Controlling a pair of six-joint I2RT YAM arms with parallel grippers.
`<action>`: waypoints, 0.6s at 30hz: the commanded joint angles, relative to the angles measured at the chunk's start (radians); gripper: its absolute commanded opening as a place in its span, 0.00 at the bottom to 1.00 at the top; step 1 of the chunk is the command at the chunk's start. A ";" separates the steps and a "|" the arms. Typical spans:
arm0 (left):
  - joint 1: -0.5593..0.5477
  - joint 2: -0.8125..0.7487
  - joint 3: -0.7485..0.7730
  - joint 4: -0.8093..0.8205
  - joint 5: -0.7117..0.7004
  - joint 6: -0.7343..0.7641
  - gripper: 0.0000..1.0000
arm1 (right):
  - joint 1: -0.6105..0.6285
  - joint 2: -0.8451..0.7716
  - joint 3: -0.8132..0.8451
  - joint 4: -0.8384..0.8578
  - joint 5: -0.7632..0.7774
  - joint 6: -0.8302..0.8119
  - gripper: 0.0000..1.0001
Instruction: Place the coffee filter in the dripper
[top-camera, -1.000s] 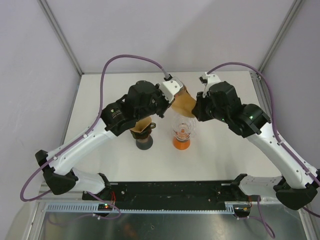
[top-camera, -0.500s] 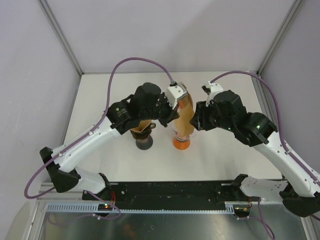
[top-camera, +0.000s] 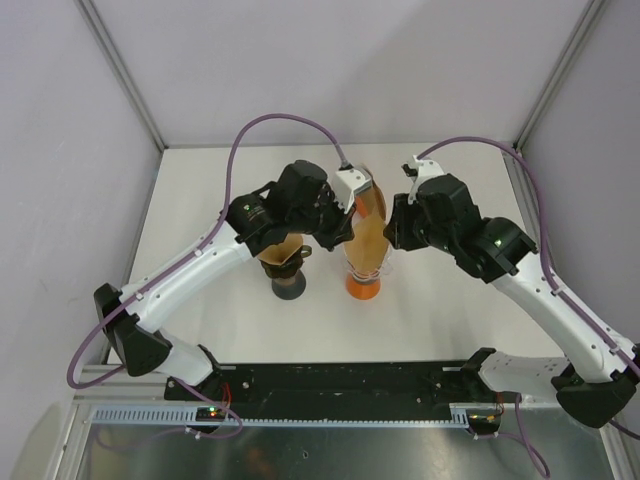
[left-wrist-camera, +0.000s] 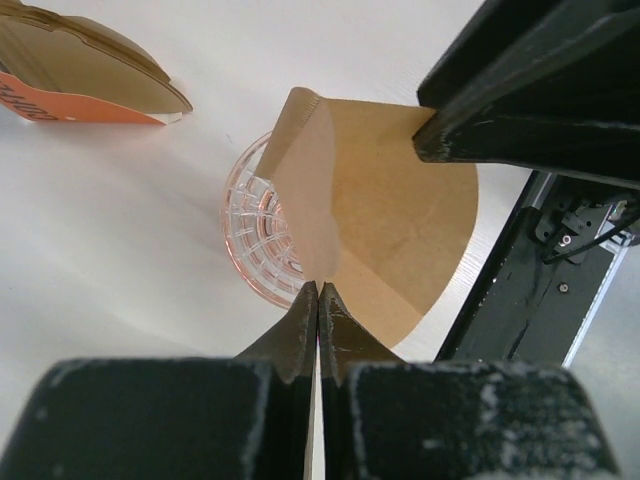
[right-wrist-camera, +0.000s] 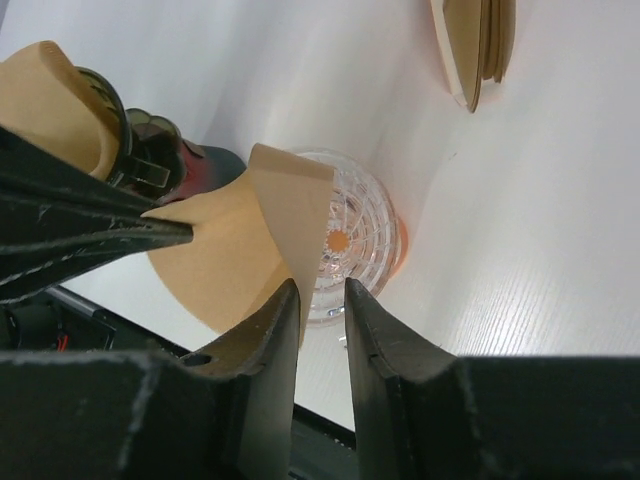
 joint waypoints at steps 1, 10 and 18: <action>0.002 -0.019 0.032 -0.007 0.039 -0.020 0.00 | -0.008 0.012 -0.002 0.050 0.011 -0.012 0.29; 0.023 -0.032 0.006 -0.009 0.126 -0.051 0.00 | -0.007 0.027 -0.003 0.037 0.016 -0.003 0.22; 0.060 0.014 0.025 -0.011 0.147 -0.069 0.00 | -0.034 0.070 -0.002 0.000 -0.002 0.011 0.01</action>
